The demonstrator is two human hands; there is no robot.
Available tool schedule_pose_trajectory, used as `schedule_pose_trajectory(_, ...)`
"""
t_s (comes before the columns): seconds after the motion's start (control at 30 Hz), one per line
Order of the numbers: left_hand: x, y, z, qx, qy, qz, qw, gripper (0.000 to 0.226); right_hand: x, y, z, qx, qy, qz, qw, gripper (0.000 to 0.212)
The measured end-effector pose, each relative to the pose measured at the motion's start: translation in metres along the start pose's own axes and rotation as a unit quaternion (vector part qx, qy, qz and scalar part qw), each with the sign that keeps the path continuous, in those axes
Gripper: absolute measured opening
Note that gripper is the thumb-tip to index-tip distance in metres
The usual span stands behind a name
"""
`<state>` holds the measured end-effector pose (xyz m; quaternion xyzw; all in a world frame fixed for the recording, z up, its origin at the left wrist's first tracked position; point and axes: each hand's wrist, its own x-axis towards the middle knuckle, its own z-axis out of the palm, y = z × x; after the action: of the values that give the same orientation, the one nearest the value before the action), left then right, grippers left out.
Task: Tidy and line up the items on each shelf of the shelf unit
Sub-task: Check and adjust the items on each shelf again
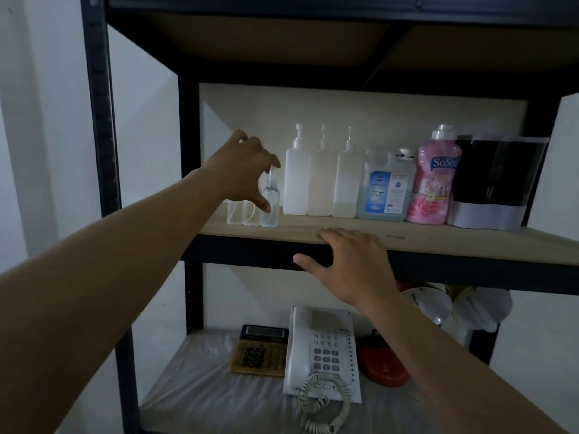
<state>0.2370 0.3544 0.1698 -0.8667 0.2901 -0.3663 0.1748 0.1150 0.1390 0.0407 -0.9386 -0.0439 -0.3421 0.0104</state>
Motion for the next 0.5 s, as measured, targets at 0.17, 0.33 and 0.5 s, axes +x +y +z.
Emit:
schedule_pose_trajectory(0.17, 0.009, 0.002, 0.003, 0.037, -0.009, -0.008, 0.999, 0.102, 0.0, 0.0, 0.0, -0.003, 0.0, 0.001, 1.0, 0.079)
schedule_pose_trajectory(0.33, 0.021, 0.008, 0.004, 0.082, -0.039, -0.03, 0.995, 0.104, 0.0, 0.001, 0.001, 0.002, 0.0, -0.003, 1.0, 0.076)
schedule_pose_trajectory(0.5, 0.033, 0.02, 0.001, 0.13, -0.072, -0.056, 0.987, 0.102, 0.001, 0.002, 0.003, -0.003, -0.003, -0.006, 1.0, 0.078)
